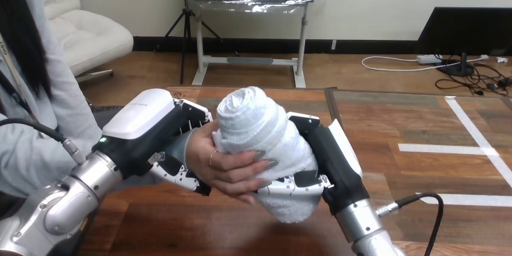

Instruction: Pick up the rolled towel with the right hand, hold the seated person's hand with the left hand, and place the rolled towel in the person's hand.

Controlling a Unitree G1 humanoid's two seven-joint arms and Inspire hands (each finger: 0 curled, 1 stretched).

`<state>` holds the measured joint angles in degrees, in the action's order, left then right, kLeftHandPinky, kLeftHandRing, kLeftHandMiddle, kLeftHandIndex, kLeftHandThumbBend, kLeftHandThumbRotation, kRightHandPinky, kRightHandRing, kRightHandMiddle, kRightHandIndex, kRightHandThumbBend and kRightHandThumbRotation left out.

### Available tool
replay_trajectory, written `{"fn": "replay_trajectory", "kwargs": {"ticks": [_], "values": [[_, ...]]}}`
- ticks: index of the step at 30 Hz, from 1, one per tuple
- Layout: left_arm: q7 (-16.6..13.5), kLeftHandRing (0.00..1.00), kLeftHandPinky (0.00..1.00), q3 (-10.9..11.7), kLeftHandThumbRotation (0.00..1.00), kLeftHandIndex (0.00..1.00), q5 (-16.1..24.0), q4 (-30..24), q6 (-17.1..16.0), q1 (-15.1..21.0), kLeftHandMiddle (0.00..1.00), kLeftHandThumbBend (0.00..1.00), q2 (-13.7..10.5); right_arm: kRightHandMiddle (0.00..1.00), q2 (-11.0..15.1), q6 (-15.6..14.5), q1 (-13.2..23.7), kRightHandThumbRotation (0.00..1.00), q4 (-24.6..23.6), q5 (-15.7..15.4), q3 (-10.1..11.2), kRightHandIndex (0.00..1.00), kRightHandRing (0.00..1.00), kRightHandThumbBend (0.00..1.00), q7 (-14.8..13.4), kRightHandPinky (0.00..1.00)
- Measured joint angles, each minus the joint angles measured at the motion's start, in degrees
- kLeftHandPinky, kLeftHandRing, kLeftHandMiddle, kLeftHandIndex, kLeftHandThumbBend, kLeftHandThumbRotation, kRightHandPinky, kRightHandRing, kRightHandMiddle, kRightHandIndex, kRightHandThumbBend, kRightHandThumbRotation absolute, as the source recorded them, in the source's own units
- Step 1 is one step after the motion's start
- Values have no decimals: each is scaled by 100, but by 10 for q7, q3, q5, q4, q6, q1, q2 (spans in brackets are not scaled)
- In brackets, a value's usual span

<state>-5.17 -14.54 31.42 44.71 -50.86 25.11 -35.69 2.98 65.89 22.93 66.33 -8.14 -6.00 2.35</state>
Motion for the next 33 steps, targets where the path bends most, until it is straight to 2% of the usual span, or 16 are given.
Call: {"fn": "replay_trajectory", "kwargs": {"ticks": [16, 33], "values": [[0, 35, 30, 0, 0, 42, 0, 1, -6, 2, 40, 100, 0, 41, -4, 0, -4, 10, -12, 16, 1, 44, 31, 87, 24, 26], [-1, 35, 30, 0, 0, 42, 2, 2, -7, 2, 40, 100, 0, 40, -4, 0, -4, 10, -12, 15, 4, 44, 31, 88, 26, 26]]}}
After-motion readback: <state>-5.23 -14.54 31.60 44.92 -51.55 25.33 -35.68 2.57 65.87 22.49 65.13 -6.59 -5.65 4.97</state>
